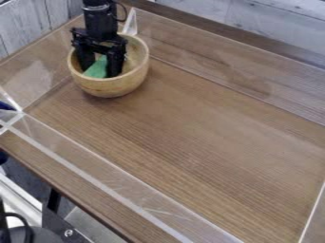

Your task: Put the green block in the brown bowl

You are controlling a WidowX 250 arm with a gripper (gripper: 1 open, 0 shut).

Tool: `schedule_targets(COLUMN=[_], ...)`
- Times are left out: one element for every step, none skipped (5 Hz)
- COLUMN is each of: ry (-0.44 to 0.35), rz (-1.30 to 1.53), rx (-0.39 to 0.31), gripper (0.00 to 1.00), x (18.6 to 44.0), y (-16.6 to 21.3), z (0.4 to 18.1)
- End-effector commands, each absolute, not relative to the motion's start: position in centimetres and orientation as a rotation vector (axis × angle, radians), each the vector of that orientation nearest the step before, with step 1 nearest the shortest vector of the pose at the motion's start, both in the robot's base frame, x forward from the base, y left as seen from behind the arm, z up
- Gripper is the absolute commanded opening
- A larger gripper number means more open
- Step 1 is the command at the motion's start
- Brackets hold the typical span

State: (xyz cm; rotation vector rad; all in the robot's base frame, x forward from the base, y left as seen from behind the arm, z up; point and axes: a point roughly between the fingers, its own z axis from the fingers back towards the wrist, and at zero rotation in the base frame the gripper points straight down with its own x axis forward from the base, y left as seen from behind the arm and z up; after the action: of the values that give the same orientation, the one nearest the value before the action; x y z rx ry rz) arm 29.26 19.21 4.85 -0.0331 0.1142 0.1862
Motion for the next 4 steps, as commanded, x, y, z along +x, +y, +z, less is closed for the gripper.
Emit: schedule_targets(ry=[0.015,-0.006,-0.023,-0.036], rz=[0.182,0.179,0.174,0.171], rx=[-0.004,-0.014,-0.021,-0.025], gripper=[1.0,1.0,1.0,1.0], x=[29.9,30.0,30.1,30.1], y=[19.5,19.3,19.0,18.8], z=[8.9,10.1,11.0,11.8])
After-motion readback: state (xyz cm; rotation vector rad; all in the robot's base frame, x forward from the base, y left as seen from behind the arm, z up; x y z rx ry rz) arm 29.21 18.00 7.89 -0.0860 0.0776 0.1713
